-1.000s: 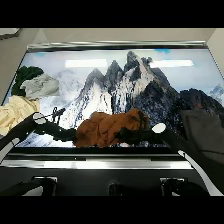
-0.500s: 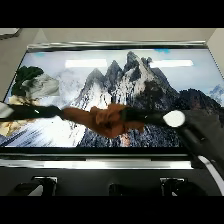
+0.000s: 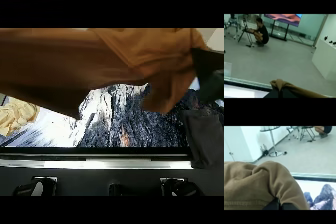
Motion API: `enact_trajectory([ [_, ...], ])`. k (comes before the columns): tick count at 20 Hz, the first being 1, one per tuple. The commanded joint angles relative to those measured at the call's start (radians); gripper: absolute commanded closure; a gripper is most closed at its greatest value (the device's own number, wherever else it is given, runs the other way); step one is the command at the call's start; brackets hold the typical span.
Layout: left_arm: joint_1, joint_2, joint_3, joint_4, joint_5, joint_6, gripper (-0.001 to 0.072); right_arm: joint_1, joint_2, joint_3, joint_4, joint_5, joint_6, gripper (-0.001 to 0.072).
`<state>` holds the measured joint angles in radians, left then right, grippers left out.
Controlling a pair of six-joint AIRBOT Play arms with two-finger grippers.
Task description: Fold the shirts.
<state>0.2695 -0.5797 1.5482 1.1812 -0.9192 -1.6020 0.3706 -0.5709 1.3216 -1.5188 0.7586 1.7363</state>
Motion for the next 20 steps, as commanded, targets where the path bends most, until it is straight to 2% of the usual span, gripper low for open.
enact_trajectory([
  [1,0.014,0.033,0.036,0.047,0.010,-0.014,0.0678,-0.001,0.063,0.024,-0.065,0.156,0.078,0.0664],
  [2,0.014,0.020,0.036,0.051,0.002,-0.014,0.0678,-0.001,0.062,0.024,-0.066,0.218,0.101,0.0664],
  [4,0.014,-0.032,0.028,0.051,-0.050,-0.011,0.0677,-0.001,0.005,0.023,-0.064,0.461,0.151,0.0664],
  [6,0.014,-0.101,-0.021,0.051,-0.113,0.047,0.0677,-0.001,-0.100,0.013,0.002,0.702,0.147,0.0663],
  [7,0.014,-0.142,-0.070,0.051,-0.125,0.085,0.0678,0.000,-0.154,-0.004,0.022,0.731,0.140,0.0663],
  [8,0.014,-0.183,-0.129,0.051,-0.115,0.105,0.0677,-0.001,-0.205,-0.029,0.016,0.694,0.123,0.0663],
  [10,0.013,-0.283,-0.241,0.050,-0.056,0.111,0.0677,-0.001,-0.334,-0.070,-0.060,0.477,0.122,0.0663],
  [11,0.010,-0.343,-0.280,0.050,-0.026,0.111,0.0677,-0.001,-0.408,-0.074,-0.090,0.378,0.156,0.0663],
  [14,0.003,-0.547,-0.306,0.050,0.003,0.111,0.0677,-0.001,-0.665,-0.074,-0.064,0.138,0.284,0.0663],
  [16,-0.004,-0.672,-0.306,0.048,-0.002,0.110,0.0676,-0.001,-0.813,-0.074,-0.051,0.061,0.401,0.0663],
  [18,-0.010,-0.759,-0.306,0.013,-0.047,0.110,0.0669,-0.001,-0.886,-0.074,-0.052,0.029,0.542,0.0660],
  [19,-0.014,-0.788,-0.306,-0.008,-0.074,0.110,0.0585,-0.001,-0.898,-0.073,-0.052,0.013,0.592,0.0614],
  [20,-0.017,-0.806,-0.306,-0.017,-0.097,0.110,0.0400,-0.001,-0.899,-0.072,-0.055,-0.007,0.608,0.0418],
])
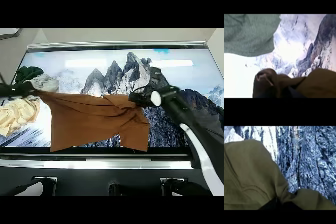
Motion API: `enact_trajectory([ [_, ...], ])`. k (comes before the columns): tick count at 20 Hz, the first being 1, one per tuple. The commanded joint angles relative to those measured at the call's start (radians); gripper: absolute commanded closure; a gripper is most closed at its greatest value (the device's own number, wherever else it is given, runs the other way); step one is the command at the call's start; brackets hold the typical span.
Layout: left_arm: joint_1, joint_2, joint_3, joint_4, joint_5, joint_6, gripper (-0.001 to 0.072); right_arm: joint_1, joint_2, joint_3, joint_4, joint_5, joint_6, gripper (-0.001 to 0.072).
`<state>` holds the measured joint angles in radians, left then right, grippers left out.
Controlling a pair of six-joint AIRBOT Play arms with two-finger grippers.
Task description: Fold the shirts.
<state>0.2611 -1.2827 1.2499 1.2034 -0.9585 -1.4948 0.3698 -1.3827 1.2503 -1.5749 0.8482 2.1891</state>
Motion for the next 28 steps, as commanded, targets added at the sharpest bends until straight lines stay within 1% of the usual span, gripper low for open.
enact_trajectory([
  [1,-0.009,-0.112,-0.007,-0.040,-0.084,0.003,0.0187,-0.009,-0.081,0.010,-0.005,-0.096,0.153,0.0199],
  [2,-0.002,-0.112,-0.004,-0.027,-0.117,0.004,0.0099,-0.032,-0.071,0.025,-0.005,-0.080,0.148,0.0185],
  [3,0.012,-0.111,0.006,0.001,-0.164,0.004,0.0101,-0.081,-0.051,0.045,-0.002,-0.047,0.119,0.0183],
  [4,0.035,-0.111,0.018,0.033,-0.233,0.003,0.0101,-0.131,-0.034,0.059,0.007,-0.014,0.069,0.0183],
  [5,0.061,-0.111,0.018,0.051,-0.306,0.003,0.0102,-0.203,-0.015,0.071,0.055,0.029,-0.036,0.0183],
  [6,0.090,-0.111,0.008,0.067,-0.383,0.003,0.0103,-0.279,0.000,0.075,0.145,0.086,-0.198,0.0184],
  [7,0.118,-0.106,-0.017,0.071,-0.440,0.003,0.0104,-0.344,0.004,0.074,0.231,0.174,-0.342,0.0184],
  [8,0.148,-0.095,-0.068,0.071,-0.478,0.003,0.0106,-0.400,0.001,0.072,0.291,0.303,-0.459,0.0183],
  [9,0.172,-0.074,-0.135,0.070,-0.493,0.003,0.0113,-0.431,-0.006,0.065,0.299,0.402,-0.524,0.0174],
  [10,0.193,-0.045,-0.216,0.070,-0.490,0.009,0.0114,-0.450,-0.009,0.043,0.289,0.461,-0.566,0.0142],
  [11,0.214,-0.010,-0.308,0.070,-0.479,0.037,0.0115,-0.454,-0.009,0.016,0.283,0.487,-0.599,0.0127],
  [12,0.232,0.024,-0.396,0.070,-0.471,0.068,0.0116,-0.454,-0.009,-0.011,0.281,0.493,-0.627,0.0107],
  [13,0.246,0.053,-0.468,0.069,-0.462,0.084,0.0117,-0.454,-0.009,-0.034,0.296,0.484,-0.634,0.0107],
  [15,0.266,0.092,-0.579,0.059,-0.412,0.086,0.0117,-0.454,-0.010,-0.072,0.332,0.450,-0.634,0.0108],
  [18,0.267,0.091,-0.655,-0.012,-0.350,0.128,0.0120,-0.454,-0.010,-0.087,0.341,0.435,-0.639,0.0109],
  [21,0.267,0.091,-0.686,-0.074,-0.274,0.127,0.0123,-0.454,-0.011,-0.087,0.341,0.436,-0.658,0.0110],
  [22,0.267,0.091,-0.686,-0.087,-0.251,0.127,0.0151,-0.454,-0.011,-0.087,0.341,0.436,-0.659,0.0111],
  [23,0.267,0.091,-0.686,-0.095,-0.235,0.127,0.0252,-0.454,-0.011,-0.087,0.341,0.436,-0.660,0.0111],
  [26,0.267,0.091,-0.687,-0.129,-0.207,0.126,0.0272,-0.454,-0.011,-0.088,0.341,0.435,-0.660,0.0118],
  [27,0.267,0.091,-0.692,-0.140,-0.203,0.126,0.0344,-0.454,-0.012,-0.090,0.341,0.434,-0.660,0.0117],
  [28,0.267,0.091,-0.699,-0.151,-0.199,0.126,0.0354,-0.454,-0.013,-0.097,0.341,0.430,-0.661,0.0116],
])
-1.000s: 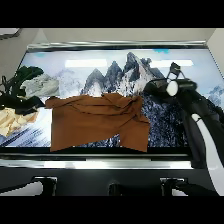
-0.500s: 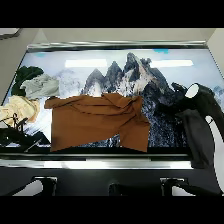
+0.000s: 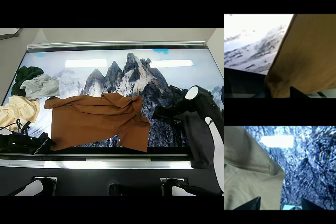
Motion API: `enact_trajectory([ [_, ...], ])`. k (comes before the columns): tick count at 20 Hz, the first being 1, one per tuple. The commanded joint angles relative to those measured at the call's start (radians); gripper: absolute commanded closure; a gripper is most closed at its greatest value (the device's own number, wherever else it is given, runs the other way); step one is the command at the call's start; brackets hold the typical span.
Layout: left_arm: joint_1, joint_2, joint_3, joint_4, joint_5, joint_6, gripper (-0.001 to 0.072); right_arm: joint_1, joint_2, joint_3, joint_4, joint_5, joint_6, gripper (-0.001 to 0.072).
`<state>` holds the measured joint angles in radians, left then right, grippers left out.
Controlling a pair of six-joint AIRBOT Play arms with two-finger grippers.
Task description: Fold the shirts.
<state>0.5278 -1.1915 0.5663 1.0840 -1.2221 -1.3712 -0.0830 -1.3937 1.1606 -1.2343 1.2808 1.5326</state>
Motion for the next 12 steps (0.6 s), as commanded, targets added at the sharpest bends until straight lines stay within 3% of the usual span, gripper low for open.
enact_trajectory([
  [1,0.000,0.000,-0.024,-0.035,0.064,0.003,0.0365,-0.001,-0.002,-0.022,0.001,-0.016,-0.005,0.0109],
  [3,0.001,0.000,-0.034,-0.034,0.063,0.003,0.0401,0.007,-0.002,-0.065,0.000,-0.048,-0.010,0.0103],
  [4,0.001,0.000,-0.036,-0.035,0.063,0.003,0.0463,0.023,-0.002,-0.085,0.000,-0.068,-0.037,0.0080],
  [5,0.001,0.000,-0.036,-0.035,0.063,0.003,0.0573,0.050,-0.002,-0.099,-0.003,-0.097,-0.070,0.0079],
  [7,0.001,0.000,-0.035,-0.035,0.057,0.004,0.0676,0.108,-0.002,-0.102,-0.039,-0.181,-0.083,0.0079],
  [10,0.001,0.004,-0.035,-0.035,0.050,0.004,0.0676,0.170,-0.003,-0.103,-0.108,-0.333,-0.083,0.0081],
  [12,0.001,0.006,-0.035,-0.035,0.050,0.004,0.0675,0.194,-0.023,-0.103,-0.112,-0.344,-0.100,0.0081],
])
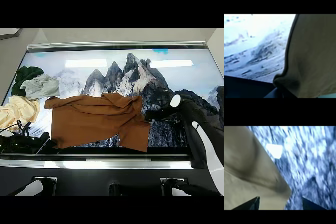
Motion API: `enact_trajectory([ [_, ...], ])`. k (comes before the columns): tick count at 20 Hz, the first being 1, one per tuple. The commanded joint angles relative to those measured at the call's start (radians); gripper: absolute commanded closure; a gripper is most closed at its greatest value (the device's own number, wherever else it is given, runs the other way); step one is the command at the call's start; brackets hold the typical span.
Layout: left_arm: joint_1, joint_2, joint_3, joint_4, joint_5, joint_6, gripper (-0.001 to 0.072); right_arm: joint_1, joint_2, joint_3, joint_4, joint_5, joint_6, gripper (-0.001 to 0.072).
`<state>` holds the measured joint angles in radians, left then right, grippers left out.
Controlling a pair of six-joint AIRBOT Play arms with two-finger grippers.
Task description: Fold the shirts.
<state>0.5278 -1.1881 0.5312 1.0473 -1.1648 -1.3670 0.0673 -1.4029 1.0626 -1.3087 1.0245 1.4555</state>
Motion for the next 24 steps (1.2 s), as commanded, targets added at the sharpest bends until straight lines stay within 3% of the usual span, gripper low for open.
enact_trajectory([
  [1,0.001,0.005,0.000,0.002,-0.008,0.000,0.0676,0.052,-0.033,-0.004,-0.036,-0.085,-0.050,0.0081],
  [5,0.001,0.006,0.000,-0.013,-0.013,-0.001,0.0676,0.065,-0.102,-0.004,-0.035,-0.093,-0.102,0.0109],
  [7,0.001,0.007,0.000,-0.013,-0.013,-0.001,0.0675,0.065,-0.121,-0.004,-0.038,-0.106,-0.101,0.0203],
  [8,0.001,0.007,0.000,-0.013,-0.013,0.000,0.0675,0.065,-0.124,-0.005,-0.035,-0.111,-0.100,0.0332],
  [10,0.001,0.007,0.004,-0.013,-0.014,0.000,0.0676,0.065,-0.123,-0.001,-0.034,-0.108,-0.090,0.0659],
  [15,0.001,0.135,0.290,-0.076,-0.031,0.033,0.0678,0.054,0.063,0.078,-0.031,-0.164,-0.015,0.0663],
  [18,-0.001,0.292,0.654,-0.278,0.129,0.033,0.0678,0.015,0.296,0.220,-0.043,-0.354,0.126,0.0665],
  [21,-0.019,0.391,1.056,-0.315,0.346,0.031,0.0678,-0.055,0.518,0.376,-0.052,-0.500,0.157,0.0664],
  [24,-0.018,0.452,1.278,-0.314,0.359,0.013,0.0678,-0.083,0.714,0.444,-0.114,-0.499,0.157,0.0664],
])
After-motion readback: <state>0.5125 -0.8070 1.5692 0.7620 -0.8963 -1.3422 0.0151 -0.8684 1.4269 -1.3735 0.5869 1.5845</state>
